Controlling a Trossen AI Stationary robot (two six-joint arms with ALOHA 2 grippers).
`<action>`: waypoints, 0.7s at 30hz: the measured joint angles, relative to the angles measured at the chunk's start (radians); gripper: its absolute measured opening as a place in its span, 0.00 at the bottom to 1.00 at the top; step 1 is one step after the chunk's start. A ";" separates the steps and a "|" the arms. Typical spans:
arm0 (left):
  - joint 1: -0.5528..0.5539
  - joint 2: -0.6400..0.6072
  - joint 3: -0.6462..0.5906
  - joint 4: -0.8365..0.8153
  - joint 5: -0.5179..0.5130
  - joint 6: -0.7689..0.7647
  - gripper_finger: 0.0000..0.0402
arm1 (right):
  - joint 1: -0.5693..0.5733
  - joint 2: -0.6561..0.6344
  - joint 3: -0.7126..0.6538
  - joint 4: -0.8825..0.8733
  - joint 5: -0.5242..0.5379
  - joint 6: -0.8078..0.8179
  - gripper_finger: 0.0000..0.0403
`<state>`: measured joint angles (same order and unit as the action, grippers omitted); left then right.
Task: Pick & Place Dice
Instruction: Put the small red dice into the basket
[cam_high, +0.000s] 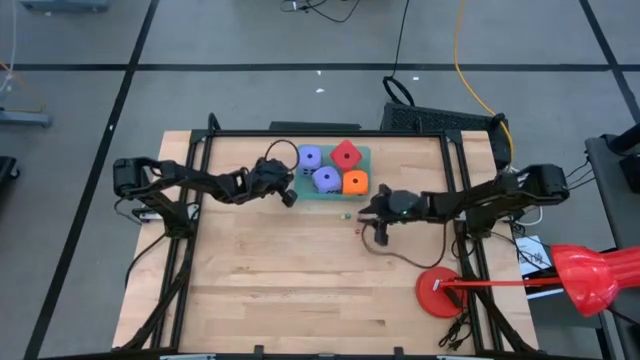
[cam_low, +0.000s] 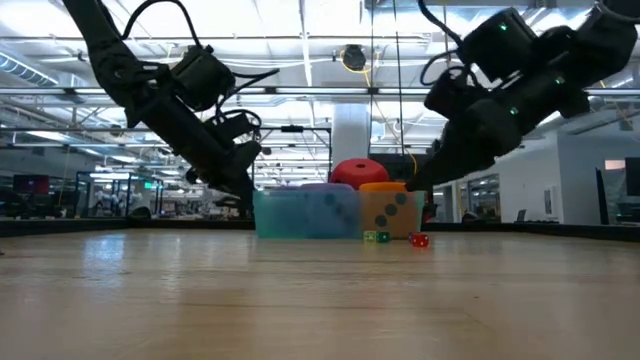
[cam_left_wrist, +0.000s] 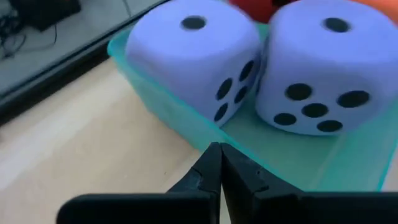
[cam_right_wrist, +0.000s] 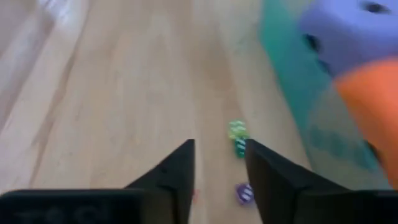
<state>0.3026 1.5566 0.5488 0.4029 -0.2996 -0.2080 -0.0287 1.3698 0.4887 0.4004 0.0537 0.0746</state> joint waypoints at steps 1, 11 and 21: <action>-0.006 0.000 0.000 0.009 0.001 0.018 0.02 | 0.010 0.007 0.009 -0.007 -0.005 -0.030 0.36; -0.070 -0.083 -0.001 0.013 0.011 0.184 0.05 | 0.031 0.014 -0.021 -0.011 -0.087 -0.091 0.58; -0.118 -0.232 -0.006 0.023 0.162 0.310 0.04 | 0.052 0.020 -0.079 0.107 -0.094 -0.094 0.58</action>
<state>0.1847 1.3244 0.5423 0.4261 -0.1376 0.1017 0.0237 1.3896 0.4098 0.5073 -0.0401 -0.0197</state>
